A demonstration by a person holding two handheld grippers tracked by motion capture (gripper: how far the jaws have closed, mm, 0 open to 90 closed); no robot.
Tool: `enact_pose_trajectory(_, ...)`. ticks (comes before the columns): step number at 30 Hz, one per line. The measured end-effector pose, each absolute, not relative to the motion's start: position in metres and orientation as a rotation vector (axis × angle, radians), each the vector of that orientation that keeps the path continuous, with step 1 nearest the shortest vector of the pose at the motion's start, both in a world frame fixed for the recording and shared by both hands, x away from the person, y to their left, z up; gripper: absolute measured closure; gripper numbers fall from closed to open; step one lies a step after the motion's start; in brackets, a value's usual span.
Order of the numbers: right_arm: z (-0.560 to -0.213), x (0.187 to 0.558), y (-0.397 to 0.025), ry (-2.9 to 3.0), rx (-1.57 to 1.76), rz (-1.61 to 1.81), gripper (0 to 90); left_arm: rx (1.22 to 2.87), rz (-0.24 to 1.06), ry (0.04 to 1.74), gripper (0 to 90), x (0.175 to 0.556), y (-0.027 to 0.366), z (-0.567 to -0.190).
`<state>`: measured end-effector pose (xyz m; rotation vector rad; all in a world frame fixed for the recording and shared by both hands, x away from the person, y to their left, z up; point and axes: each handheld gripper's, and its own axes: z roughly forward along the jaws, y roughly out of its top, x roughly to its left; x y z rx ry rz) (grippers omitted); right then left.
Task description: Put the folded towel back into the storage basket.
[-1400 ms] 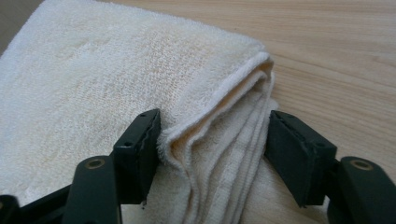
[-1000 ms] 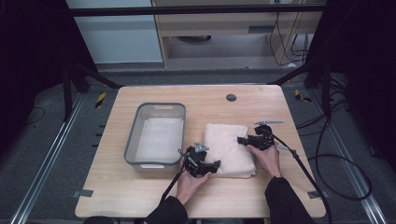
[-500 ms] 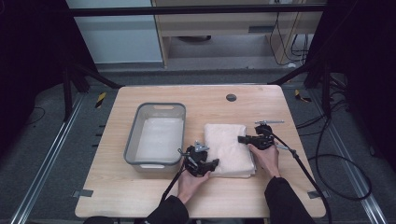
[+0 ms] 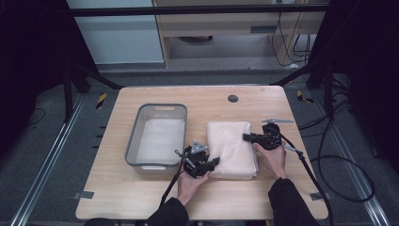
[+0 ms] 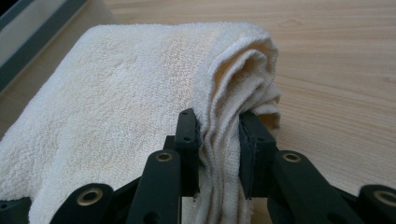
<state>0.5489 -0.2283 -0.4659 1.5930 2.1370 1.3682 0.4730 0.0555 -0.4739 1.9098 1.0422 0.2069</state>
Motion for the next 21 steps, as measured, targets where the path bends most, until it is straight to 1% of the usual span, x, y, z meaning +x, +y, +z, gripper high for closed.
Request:
enact_pose_trajectory(9, -0.442, 0.537, -0.229, 2.098, 1.525, 1.409, 72.1, 1.882, 0.221, 1.001, 66.4, 0.468, 0.060, -0.454)
enact_pose_trajectory(21, -0.418, 0.527, -0.229, 2.031, 1.477, 1.484, 72.1, 1.846, 0.258, 0.954, 66.7, 0.464, 0.066, -0.425)
